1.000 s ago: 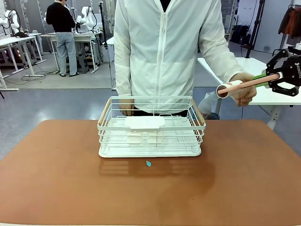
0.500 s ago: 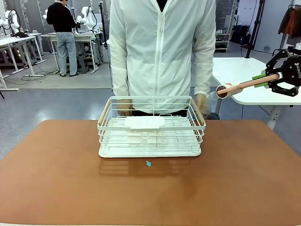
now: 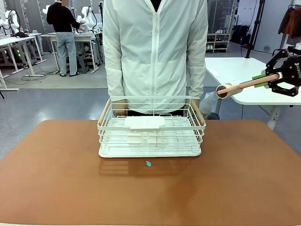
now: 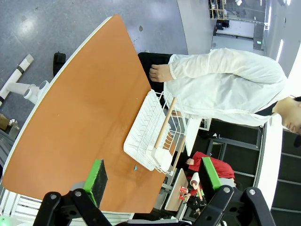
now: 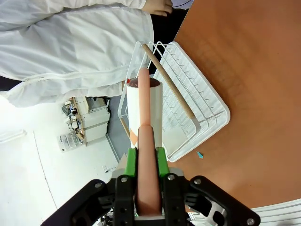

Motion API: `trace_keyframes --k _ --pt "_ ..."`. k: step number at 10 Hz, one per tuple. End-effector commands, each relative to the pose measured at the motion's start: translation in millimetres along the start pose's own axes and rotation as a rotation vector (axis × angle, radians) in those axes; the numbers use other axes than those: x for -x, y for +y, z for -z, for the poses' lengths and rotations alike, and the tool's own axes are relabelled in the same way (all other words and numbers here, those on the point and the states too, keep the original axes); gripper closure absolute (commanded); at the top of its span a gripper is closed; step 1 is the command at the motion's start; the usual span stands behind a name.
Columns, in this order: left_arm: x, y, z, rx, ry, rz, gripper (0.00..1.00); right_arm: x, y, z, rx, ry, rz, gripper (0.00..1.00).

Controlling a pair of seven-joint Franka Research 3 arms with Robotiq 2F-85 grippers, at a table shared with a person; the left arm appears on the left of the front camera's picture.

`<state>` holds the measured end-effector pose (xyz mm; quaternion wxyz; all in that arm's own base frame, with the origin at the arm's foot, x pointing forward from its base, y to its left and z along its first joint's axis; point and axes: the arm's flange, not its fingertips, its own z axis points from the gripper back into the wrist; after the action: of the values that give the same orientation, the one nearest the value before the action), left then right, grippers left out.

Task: Clean the table.
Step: Clean the table with the Lint Roller when the human lifts the Dish drying rack.

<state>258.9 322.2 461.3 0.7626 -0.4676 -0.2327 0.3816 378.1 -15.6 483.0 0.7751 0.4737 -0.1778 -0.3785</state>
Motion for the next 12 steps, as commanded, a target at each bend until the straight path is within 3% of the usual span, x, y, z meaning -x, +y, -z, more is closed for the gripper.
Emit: trace_keyframes --k 1,12 --pt "-2.0 0.4 -3.0 0.022 0.004 0.014 0.00 1.1 0.6 0.2 0.001 0.006 -0.002 1.00" --pt "-2.0 0.4 -3.0 0.022 0.004 0.014 0.00 1.1 0.6 0.2 0.001 0.006 -0.002 1.00"
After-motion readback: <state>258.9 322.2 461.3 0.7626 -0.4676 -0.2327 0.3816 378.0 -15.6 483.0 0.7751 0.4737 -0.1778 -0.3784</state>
